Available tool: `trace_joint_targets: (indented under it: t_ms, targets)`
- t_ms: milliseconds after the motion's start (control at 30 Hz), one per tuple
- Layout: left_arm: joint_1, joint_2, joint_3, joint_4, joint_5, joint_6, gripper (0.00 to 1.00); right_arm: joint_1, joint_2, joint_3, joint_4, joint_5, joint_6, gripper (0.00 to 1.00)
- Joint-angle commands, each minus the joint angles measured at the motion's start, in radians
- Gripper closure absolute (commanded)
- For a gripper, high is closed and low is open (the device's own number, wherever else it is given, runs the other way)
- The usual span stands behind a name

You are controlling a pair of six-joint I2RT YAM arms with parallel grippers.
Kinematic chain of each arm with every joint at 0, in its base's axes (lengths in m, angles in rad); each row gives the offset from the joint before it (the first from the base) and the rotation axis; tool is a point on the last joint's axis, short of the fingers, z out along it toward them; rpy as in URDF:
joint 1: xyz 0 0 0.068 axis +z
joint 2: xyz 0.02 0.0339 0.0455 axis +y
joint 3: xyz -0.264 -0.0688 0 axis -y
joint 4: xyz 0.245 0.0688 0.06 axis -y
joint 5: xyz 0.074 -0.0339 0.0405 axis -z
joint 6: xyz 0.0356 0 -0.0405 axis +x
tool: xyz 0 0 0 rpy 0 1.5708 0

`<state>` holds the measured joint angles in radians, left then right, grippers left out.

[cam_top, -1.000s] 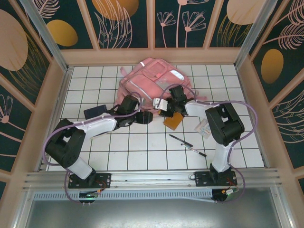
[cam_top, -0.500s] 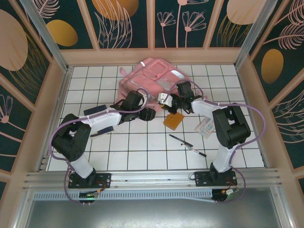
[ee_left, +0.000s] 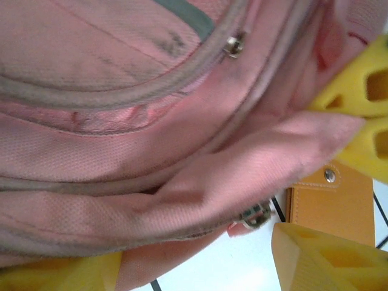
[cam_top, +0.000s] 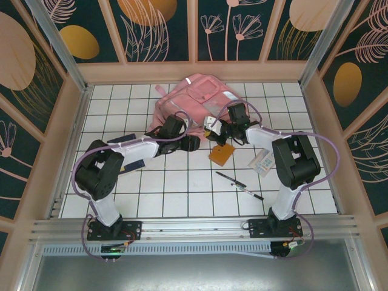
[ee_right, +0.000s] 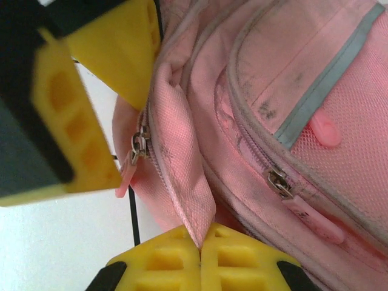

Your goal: Pack the student bag

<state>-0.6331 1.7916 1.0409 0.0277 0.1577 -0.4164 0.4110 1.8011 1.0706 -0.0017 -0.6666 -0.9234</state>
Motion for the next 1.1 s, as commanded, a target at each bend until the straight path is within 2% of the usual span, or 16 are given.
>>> trace_joint_targets:
  t_ms: [0,67,167,233,433,600,733,867,1000,1033,1067]
  targets:
    - [0.000,0.041,0.022,0.105,-0.024,-0.075,0.37,0.017,-0.049,0.010,0.055,-0.185,0.065,1.00]
    - [0.000,0.048,0.027,0.093,-0.060,-0.083,0.43,0.017,-0.053,0.002,0.068,-0.178,0.074,1.00]
    - [-0.001,0.057,0.054,0.046,-0.113,-0.074,0.59,0.017,-0.057,-0.012,0.093,-0.150,0.086,1.00]
    - [-0.001,0.050,0.064,0.038,-0.113,-0.060,0.73,0.017,-0.058,-0.015,0.098,-0.133,0.080,1.00]
    - [-0.001,-0.027,0.045,0.008,-0.111,0.019,1.00,0.012,-0.049,-0.015,0.037,-0.020,-0.022,1.00]
    - [0.027,-0.101,-0.010,-0.041,-0.087,0.078,1.00,-0.018,-0.055,-0.038,0.039,0.052,-0.071,1.00]
    - [0.109,-0.173,-0.097,-0.022,-0.014,0.085,1.00,-0.043,-0.064,-0.062,0.052,0.088,-0.100,1.00]
    - [0.171,-0.221,-0.125,-0.040,0.056,0.160,1.00,-0.045,-0.060,-0.084,0.063,0.150,-0.141,1.00]
    - [0.180,-0.205,-0.115,-0.087,0.033,0.248,1.00,-0.045,-0.065,-0.098,0.124,0.145,-0.072,0.99]
    - [0.181,-0.193,-0.107,-0.097,0.052,0.254,1.00,-0.044,-0.070,-0.097,0.153,0.131,-0.020,0.78]
    - [0.181,-0.186,-0.106,-0.094,0.082,0.253,1.00,-0.042,-0.077,-0.096,0.176,0.111,0.027,0.60]
